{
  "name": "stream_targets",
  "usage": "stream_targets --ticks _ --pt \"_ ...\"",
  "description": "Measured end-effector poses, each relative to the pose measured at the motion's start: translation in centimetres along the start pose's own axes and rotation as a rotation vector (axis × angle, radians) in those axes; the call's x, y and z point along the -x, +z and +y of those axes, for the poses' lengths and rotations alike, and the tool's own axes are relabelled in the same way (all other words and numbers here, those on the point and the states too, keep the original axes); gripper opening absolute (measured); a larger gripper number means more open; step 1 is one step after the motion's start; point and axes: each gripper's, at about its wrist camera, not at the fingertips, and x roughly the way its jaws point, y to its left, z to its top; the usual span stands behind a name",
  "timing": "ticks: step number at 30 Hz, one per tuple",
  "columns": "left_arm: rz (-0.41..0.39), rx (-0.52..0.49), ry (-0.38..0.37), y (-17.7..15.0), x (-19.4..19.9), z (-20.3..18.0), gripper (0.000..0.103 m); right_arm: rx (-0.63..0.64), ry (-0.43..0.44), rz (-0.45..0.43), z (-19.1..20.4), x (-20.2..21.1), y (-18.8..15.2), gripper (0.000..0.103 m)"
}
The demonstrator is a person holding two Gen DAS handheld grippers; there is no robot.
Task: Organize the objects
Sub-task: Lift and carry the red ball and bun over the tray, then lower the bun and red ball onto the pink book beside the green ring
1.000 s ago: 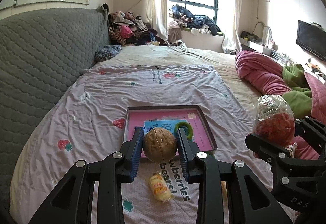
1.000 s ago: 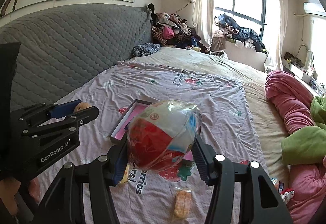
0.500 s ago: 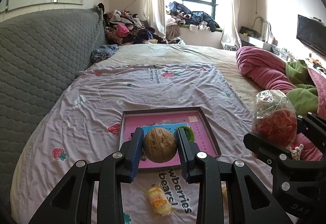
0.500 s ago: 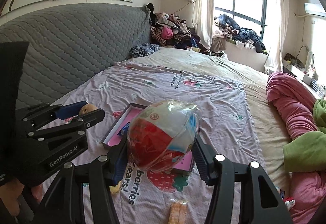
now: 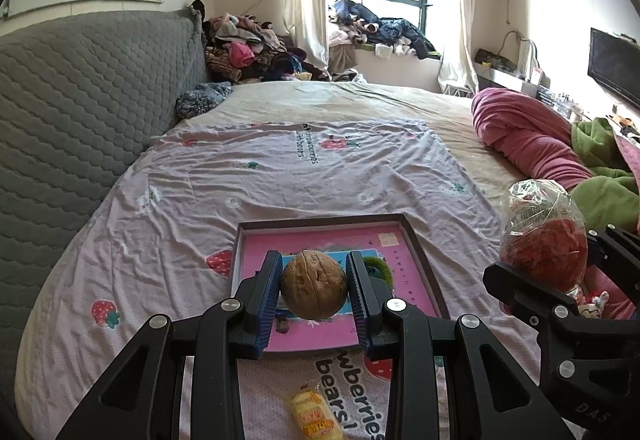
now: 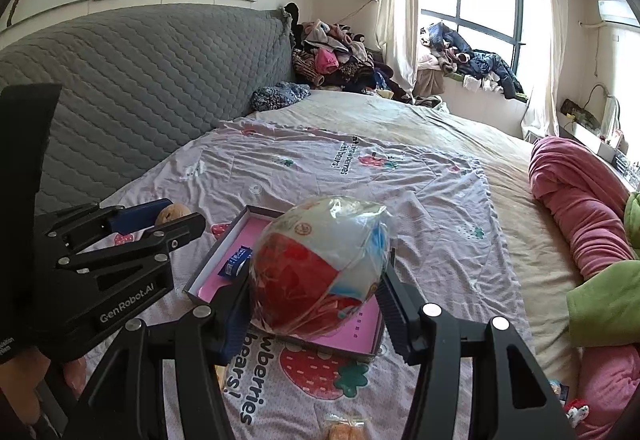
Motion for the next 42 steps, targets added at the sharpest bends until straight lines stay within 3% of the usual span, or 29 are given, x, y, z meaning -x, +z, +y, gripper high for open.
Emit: stream_targets --ticks 42 --pt "0.131 -0.013 -0.011 -3.9 -13.6 0.7 0.034 -0.007 0.025 0.143 -1.7 -12.8 -3.9 0.057"
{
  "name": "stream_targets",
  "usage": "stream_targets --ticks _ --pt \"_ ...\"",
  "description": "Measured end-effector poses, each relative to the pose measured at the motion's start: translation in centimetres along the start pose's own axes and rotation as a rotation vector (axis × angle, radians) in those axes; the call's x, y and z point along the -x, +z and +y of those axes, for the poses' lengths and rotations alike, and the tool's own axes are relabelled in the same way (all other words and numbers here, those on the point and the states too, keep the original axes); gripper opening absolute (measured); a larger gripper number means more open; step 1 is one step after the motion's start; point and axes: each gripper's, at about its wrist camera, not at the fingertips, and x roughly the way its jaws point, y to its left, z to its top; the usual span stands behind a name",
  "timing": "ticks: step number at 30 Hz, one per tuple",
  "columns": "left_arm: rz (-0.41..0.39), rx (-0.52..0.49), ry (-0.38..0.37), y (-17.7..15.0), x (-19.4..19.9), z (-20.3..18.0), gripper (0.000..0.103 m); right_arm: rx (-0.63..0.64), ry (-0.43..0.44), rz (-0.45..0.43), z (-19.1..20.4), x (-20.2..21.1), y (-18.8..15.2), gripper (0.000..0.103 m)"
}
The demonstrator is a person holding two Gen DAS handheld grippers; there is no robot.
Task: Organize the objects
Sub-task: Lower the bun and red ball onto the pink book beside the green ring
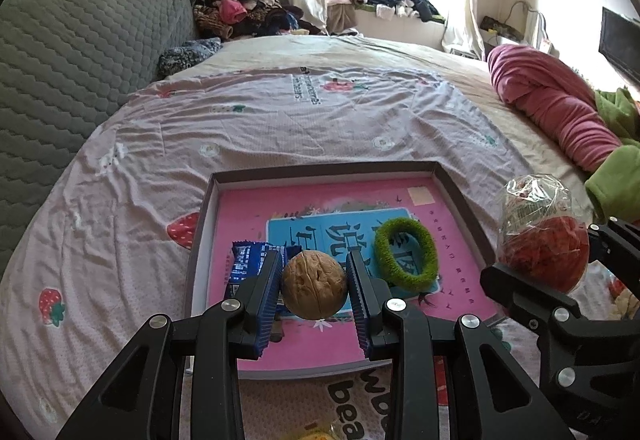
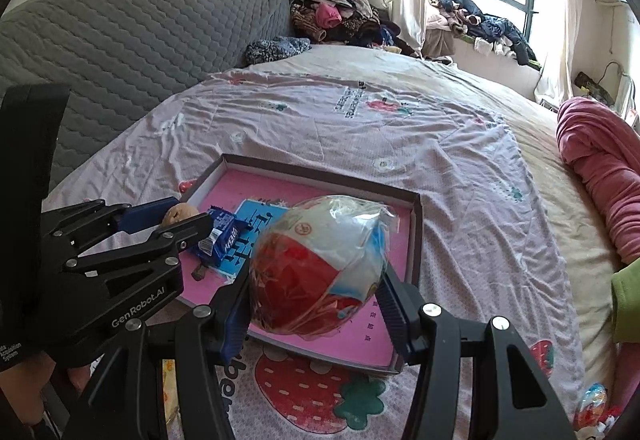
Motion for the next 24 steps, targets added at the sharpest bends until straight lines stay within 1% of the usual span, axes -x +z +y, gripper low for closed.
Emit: stream_targets --ticks 3,11,17,24 --pt "0.009 0.01 -0.001 -0.2 -0.8 0.5 0.034 0.006 0.009 0.016 0.2 -1.1 -0.3 0.057" --pt "0.043 -0.008 0.014 -0.7 -3.2 1.0 0.034 0.01 0.008 0.054 0.7 -3.6 -1.0 0.057" --pt "0.073 -0.004 0.002 -1.2 -4.9 0.5 0.034 -0.002 -0.008 0.094 0.0 -5.3 -2.1 0.057" --pt "0.095 -0.03 -0.001 -1.5 -6.6 -0.8 0.034 -0.013 -0.019 0.131 -1.3 -6.6 -3.1 0.057"
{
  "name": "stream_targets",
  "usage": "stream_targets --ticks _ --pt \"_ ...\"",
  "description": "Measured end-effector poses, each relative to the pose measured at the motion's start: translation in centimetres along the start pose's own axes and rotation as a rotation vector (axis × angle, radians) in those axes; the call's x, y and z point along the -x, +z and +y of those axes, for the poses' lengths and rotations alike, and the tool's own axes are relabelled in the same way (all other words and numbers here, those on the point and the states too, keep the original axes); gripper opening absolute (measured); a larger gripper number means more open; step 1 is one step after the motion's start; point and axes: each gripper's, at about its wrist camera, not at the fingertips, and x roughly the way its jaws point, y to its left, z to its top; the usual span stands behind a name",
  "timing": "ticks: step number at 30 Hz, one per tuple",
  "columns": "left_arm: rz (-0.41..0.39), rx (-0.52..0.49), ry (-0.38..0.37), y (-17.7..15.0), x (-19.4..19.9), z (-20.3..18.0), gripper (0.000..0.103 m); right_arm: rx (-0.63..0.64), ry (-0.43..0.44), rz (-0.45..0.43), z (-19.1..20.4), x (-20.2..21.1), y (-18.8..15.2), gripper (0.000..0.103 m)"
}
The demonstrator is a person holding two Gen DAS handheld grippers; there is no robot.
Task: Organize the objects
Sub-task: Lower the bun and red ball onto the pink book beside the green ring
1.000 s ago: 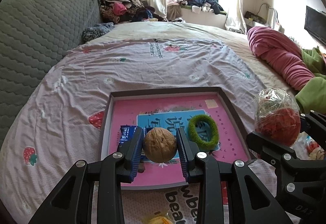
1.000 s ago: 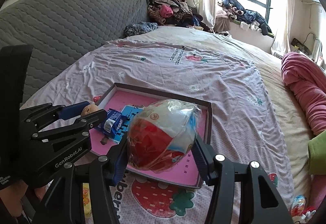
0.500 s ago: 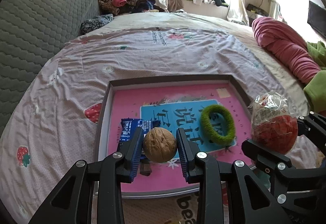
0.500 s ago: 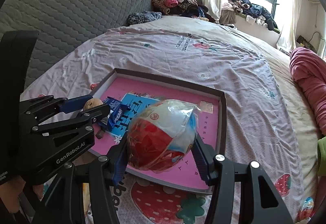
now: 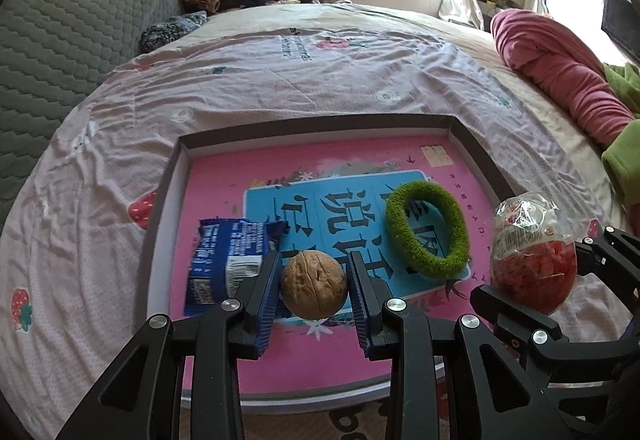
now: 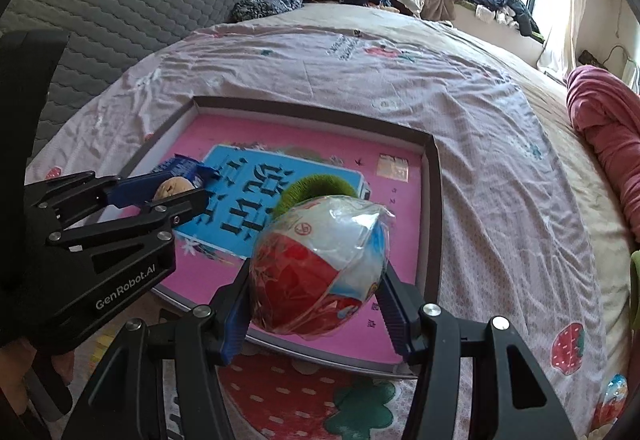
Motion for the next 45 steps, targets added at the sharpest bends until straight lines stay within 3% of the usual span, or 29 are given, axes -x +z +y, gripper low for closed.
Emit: stream_targets --ticks 30,45 --pt "0.099 0.016 -0.015 0.0 -4.1 -0.7 0.034 -0.044 0.005 0.075 -1.9 -3.3 -0.9 0.057" --pt "0.103 0.021 -0.017 -0.1 -4.0 -0.6 0.034 -0.054 0.015 0.109 -1.9 -4.1 -1.0 0.058"
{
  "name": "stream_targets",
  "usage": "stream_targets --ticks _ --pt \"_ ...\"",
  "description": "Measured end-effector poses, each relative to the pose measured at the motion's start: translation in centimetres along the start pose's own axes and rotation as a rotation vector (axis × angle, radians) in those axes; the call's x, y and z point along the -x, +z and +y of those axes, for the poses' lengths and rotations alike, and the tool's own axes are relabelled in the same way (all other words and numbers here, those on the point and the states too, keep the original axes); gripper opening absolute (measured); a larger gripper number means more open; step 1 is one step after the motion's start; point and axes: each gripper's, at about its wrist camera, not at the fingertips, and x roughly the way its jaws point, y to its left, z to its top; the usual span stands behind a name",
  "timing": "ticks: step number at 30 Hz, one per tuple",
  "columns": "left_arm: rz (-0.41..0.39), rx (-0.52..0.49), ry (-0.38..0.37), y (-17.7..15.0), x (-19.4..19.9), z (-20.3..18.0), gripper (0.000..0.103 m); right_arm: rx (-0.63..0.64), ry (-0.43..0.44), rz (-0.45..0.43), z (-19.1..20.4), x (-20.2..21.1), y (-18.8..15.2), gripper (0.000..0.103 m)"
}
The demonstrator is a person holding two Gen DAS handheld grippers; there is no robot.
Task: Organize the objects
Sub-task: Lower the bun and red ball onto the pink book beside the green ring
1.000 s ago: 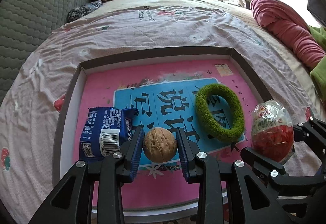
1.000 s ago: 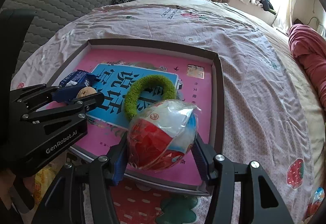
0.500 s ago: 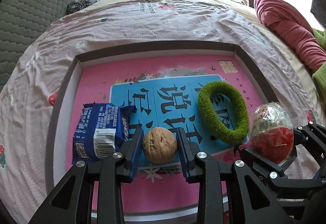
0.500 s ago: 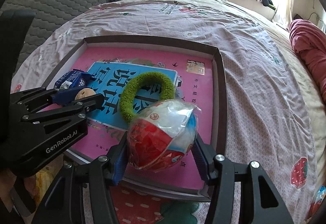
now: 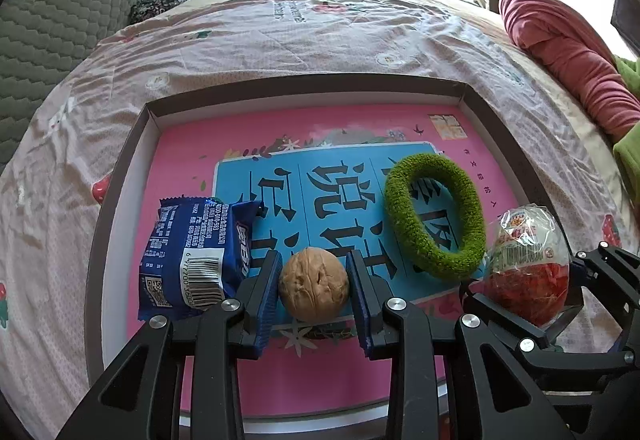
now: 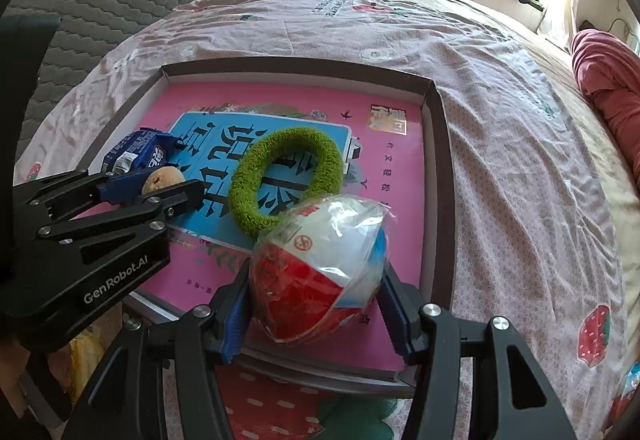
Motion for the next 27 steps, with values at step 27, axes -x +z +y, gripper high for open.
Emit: stream_targets --ticks 27 --pt "0.041 0.036 0.008 -0.6 0.2 1.3 0.065 -0.035 0.009 0.037 -0.4 0.3 -0.2 0.063"
